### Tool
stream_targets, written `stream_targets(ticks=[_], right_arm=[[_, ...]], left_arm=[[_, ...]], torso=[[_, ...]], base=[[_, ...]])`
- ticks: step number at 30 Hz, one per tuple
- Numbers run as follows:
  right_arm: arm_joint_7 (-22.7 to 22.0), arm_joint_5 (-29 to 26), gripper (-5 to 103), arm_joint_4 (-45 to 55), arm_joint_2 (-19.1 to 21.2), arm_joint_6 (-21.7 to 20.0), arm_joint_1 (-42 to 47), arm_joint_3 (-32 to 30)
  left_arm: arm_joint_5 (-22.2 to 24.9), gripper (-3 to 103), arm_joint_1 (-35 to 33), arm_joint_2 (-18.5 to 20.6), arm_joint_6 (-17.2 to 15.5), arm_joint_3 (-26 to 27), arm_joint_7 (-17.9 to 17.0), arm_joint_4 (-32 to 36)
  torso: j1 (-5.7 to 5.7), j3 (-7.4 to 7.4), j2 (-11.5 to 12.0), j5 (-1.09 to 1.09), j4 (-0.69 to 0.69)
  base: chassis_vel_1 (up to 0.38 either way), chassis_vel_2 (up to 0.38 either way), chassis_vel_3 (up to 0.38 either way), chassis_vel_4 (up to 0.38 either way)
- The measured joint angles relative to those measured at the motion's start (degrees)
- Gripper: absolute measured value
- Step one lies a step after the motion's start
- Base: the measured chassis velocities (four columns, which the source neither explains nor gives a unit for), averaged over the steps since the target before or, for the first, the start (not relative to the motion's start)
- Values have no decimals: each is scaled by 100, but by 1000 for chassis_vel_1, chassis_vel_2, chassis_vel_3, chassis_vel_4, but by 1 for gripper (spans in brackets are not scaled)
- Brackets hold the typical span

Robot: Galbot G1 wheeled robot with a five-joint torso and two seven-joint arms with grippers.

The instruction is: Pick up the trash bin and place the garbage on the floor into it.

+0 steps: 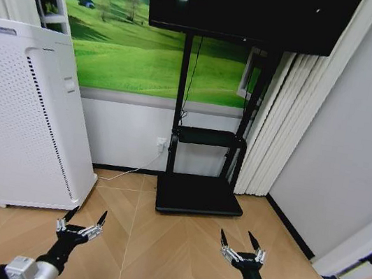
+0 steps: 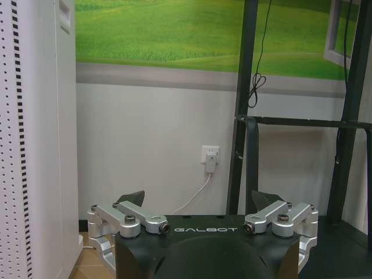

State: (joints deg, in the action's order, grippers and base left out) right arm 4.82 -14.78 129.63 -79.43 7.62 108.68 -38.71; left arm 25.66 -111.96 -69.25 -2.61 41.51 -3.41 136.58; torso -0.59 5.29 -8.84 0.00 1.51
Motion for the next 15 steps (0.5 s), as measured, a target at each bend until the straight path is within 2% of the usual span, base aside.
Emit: stream_targets(ticks=[15], right_arm=[[2,-8,100,0,1,0,-1,1]], left_arm=[[9,100,2,2,0,9,0,-15]], torso=[[0,1,0,0,0]], base=[[0,0,0,0]])
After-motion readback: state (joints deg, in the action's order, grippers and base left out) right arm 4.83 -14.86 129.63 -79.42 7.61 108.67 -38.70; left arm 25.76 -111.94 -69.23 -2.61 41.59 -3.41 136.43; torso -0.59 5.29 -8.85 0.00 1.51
